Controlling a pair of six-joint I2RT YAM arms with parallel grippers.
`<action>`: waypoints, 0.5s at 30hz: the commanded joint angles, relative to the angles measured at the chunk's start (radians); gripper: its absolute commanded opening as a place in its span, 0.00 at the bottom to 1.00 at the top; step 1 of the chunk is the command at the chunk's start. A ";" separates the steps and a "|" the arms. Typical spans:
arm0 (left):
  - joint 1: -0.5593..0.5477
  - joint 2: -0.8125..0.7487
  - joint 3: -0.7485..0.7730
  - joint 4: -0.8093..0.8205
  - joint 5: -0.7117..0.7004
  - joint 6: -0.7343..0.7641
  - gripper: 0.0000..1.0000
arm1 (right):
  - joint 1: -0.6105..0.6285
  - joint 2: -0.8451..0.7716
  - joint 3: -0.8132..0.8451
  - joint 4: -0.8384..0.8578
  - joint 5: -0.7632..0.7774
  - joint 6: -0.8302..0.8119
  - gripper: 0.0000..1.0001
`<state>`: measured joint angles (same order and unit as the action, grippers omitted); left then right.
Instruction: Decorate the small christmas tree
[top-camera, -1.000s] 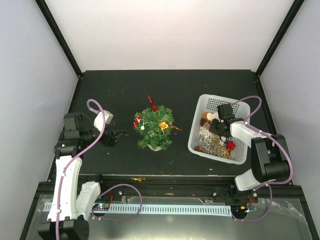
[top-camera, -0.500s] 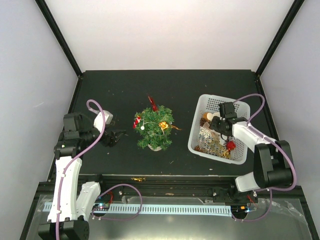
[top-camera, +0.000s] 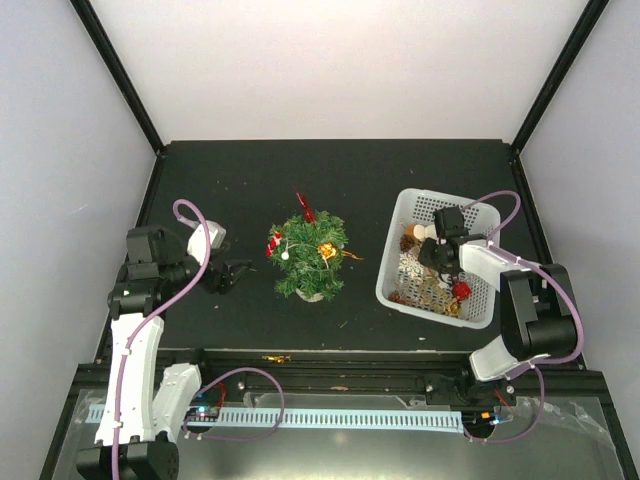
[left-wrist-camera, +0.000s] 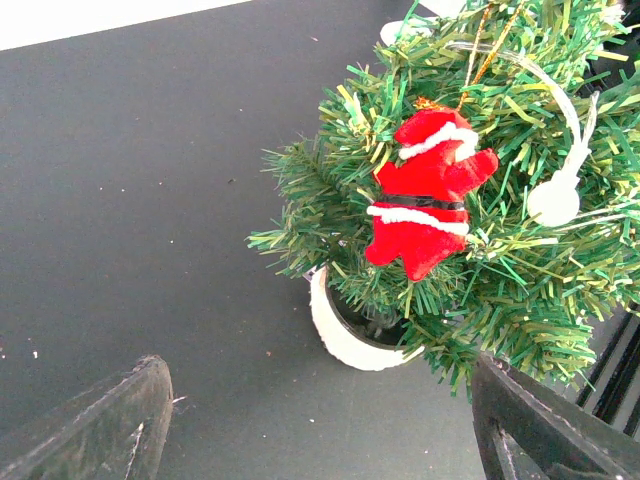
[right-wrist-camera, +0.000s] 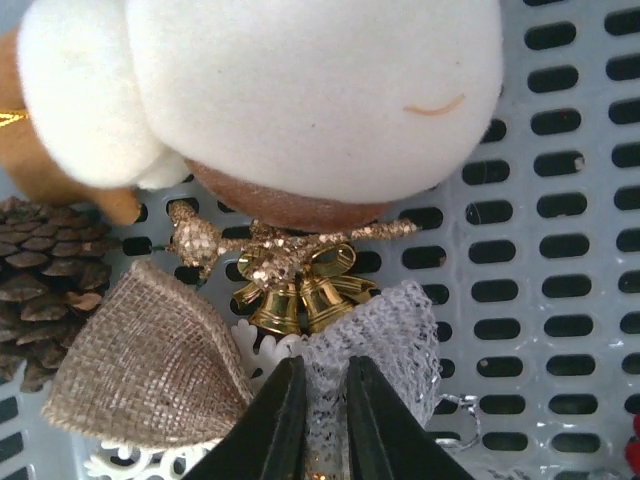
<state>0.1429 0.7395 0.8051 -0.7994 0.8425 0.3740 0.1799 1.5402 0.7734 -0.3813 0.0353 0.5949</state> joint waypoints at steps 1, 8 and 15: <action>0.006 -0.003 0.035 0.004 0.019 0.009 0.82 | 0.005 -0.028 -0.005 -0.003 0.015 -0.002 0.10; 0.006 0.000 0.037 0.002 0.020 0.011 0.82 | 0.006 -0.153 0.005 -0.067 0.066 -0.012 0.11; 0.006 -0.003 0.037 0.003 0.020 0.011 0.82 | 0.014 -0.305 0.032 -0.142 0.131 -0.043 0.09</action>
<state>0.1432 0.7399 0.8051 -0.7994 0.8425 0.3744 0.1818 1.3029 0.7746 -0.4740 0.1028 0.5732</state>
